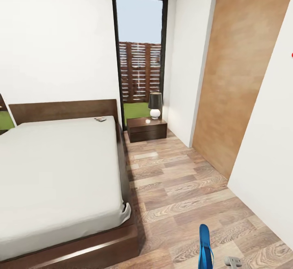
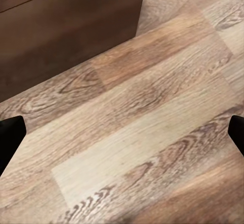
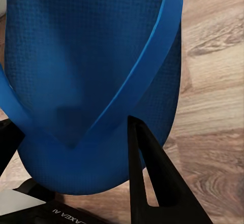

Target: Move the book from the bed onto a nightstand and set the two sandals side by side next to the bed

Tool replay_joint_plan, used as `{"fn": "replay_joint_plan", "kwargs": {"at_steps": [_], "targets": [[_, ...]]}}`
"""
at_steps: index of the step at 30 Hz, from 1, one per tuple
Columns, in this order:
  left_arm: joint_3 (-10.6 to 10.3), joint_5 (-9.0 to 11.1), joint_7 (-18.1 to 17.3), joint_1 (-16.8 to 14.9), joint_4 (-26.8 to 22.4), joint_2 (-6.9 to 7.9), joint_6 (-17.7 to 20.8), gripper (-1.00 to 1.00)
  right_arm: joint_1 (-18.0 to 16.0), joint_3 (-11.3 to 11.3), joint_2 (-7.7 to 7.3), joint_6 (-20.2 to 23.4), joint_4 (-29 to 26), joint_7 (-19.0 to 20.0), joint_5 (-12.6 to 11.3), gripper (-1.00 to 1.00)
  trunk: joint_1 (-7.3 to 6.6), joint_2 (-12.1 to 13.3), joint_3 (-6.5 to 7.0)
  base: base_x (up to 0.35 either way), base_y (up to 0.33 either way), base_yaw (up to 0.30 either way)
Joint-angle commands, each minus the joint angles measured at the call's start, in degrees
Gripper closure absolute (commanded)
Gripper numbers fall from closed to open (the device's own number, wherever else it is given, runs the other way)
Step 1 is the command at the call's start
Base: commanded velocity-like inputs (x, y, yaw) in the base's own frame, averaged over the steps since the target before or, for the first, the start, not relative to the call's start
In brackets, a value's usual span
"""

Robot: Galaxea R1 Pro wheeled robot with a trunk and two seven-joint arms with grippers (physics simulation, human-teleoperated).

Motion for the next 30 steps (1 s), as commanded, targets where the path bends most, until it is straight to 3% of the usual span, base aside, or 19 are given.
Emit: {"fn": "replay_joint_plan", "kwargs": {"at_steps": [1, 13, 30], "targets": [[-0.2, 0.0, 0.0, 0.0, 0.0, 0.04, -0.2, -1.0, 0.0, -0.1, -0.01, 0.4, 0.0, 0.2, -0.5, 1.0, -0.01, 0.0, -0.06, 0.0, 0.0, 0.009], [-0.3, 0.0, 0.0, 0.0, 0.0, 0.04, -0.2, -1.0, 0.0, -0.1, -0.01, 0.4, 0.0, 0.2, -0.5, 1.0, -0.01, 0.0, -0.06, 0.0, 0.0, 0.029], [-0.4, 0.0, 0.0, 0.0, 0.0, -0.14, -0.2, -1.0, 0.0, -0.1, -0.01, 0.4, 0.0, 0.2, -0.5, 1.0, -0.01, 0.0, -0.06, 0.0, 0.0, 0.243]]}}
